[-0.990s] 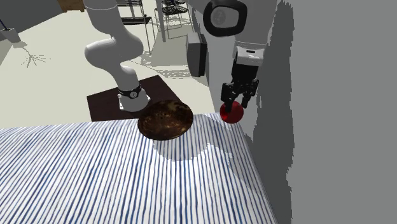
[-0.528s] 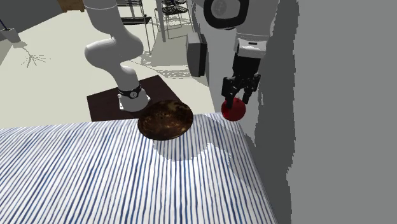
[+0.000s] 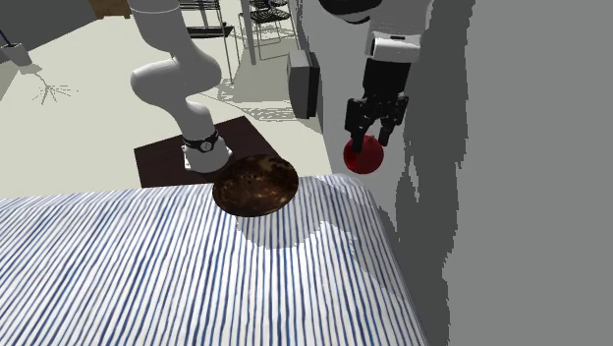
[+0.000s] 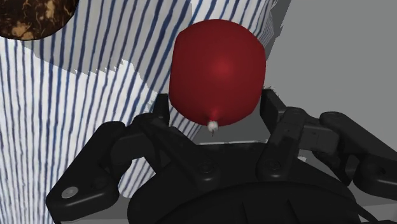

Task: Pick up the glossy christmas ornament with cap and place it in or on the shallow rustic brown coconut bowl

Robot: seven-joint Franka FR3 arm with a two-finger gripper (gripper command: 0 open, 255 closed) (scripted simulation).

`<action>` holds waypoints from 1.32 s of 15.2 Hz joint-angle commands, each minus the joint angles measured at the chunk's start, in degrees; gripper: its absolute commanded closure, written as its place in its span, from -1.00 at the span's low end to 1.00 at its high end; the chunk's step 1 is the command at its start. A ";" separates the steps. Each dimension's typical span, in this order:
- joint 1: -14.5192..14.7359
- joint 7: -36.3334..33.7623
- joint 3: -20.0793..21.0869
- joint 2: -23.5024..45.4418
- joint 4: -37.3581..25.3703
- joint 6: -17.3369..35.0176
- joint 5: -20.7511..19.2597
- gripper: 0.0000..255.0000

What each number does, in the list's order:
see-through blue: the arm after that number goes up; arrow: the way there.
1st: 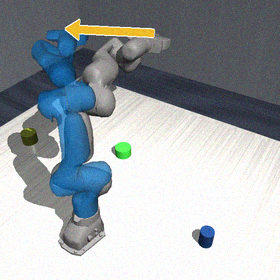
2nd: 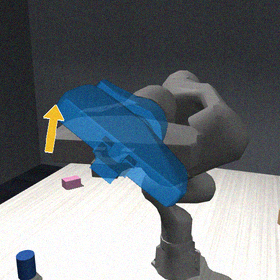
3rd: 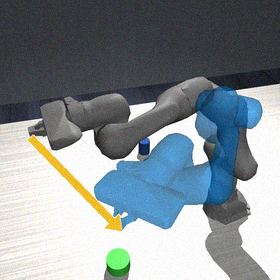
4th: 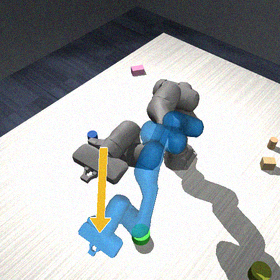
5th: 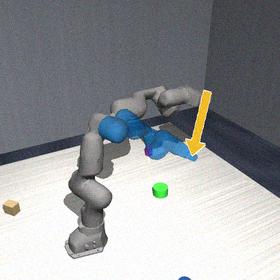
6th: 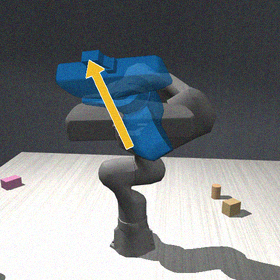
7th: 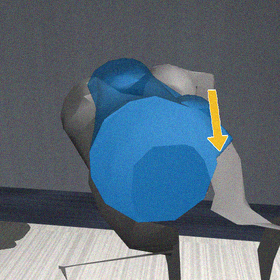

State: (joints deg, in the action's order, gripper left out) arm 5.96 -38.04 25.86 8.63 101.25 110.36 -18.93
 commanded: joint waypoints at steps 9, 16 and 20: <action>0.21 1.97 0.29 -0.94 -6.41 -7.02 1.08 1.00; -3.64 8.82 -2.26 -11.78 4.21 -4.46 6.03 1.00; -5.38 14.52 -5.46 -19.48 11.67 -2.95 8.96 1.00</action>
State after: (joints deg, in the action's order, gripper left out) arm 1.09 -25.10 21.30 -9.24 111.09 106.72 -10.54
